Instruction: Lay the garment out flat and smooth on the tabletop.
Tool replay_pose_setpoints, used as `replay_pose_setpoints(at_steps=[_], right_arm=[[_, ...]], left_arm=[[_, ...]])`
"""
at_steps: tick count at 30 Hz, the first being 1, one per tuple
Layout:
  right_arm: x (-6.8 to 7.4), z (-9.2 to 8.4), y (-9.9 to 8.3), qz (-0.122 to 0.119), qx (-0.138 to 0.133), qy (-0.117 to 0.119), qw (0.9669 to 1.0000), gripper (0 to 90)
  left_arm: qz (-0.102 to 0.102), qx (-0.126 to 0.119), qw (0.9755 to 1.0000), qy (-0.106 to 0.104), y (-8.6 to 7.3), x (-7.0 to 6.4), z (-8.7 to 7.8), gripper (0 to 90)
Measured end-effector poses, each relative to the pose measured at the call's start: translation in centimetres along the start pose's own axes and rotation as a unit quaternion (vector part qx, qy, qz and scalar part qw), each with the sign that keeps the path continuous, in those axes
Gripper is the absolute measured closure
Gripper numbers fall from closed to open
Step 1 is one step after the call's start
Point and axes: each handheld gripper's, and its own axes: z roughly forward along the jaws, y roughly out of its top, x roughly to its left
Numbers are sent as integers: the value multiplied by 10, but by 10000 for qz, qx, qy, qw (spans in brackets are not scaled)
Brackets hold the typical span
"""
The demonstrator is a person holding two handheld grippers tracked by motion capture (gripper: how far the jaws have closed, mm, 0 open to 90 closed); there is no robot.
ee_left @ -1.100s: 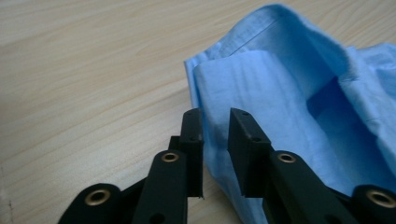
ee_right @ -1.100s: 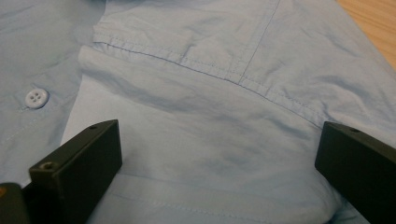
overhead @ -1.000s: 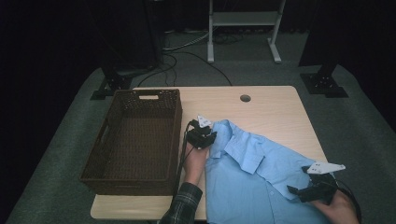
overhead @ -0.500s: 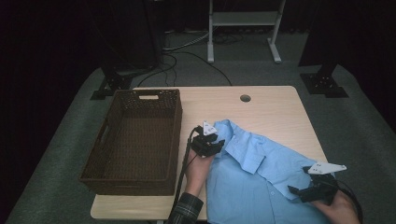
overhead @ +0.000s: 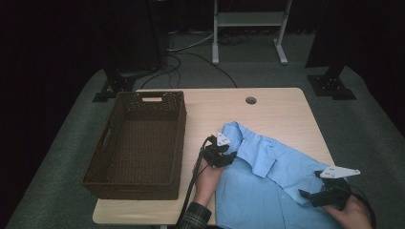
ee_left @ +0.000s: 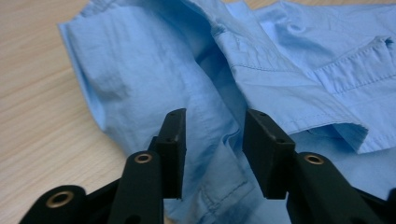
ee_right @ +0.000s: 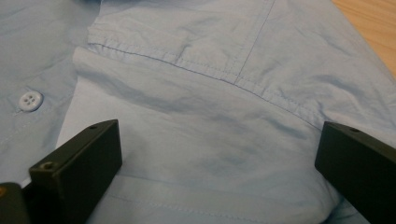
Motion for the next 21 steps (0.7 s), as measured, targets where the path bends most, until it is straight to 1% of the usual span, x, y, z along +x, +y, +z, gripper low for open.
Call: replay_pose_setpoints(at_steps=[1, 2, 3, 4, 5, 6, 7, 10, 12, 16, 21], right_arm=[[0, 0, 0, 1, 0, -1, 10000, 0], [0, 0, 0, 2, -1, -3, 10000, 0], [0, 0, 0, 2, -1, -3, 10000, 0], [0, 0, 0, 3, 0, -4, 10000, 0], [0, 0, 0, 5, -1, -7, 10000, 0], [0, 0, 0, 5, -1, -7, 10000, 0], [0, 0, 0, 10, -1, -10, 10000, 0], [0, 0, 0, 13, -1, -13, 10000, 0], [0, 0, 0, 16, 0, -18, 10000, 0], [0, 0, 0, 23, -1, -21, 10000, 0], [0, 1, 0, 23, -4, -26, 10000, 0]], left_arm=[[0, 0, 10000, 0, 0, 0, 0, 655], [84, 54, 9999, -2, 0, -2, 1, 717], [84, 54, 9999, -2, 0, -2, 1, 760], [106, 84, 9999, -34, 0, -3, 1, 760], [131, 95, 9999, -36, 0, -4, 1, 857], [142, 92, 9998, -50, 1, -4, 1, 857], [132, 92, 9999, -64, 1, -4, -1, 890], [128, 32, 9999, -18, 2, -4, -4, 892], [93, -57, 9999, 35, 2, -2, -9, 892], [3, -197, 9996, 179, 1, 4, -20, 892], [-91, -296, 9990, 315, -1, 12, -31, 892]])
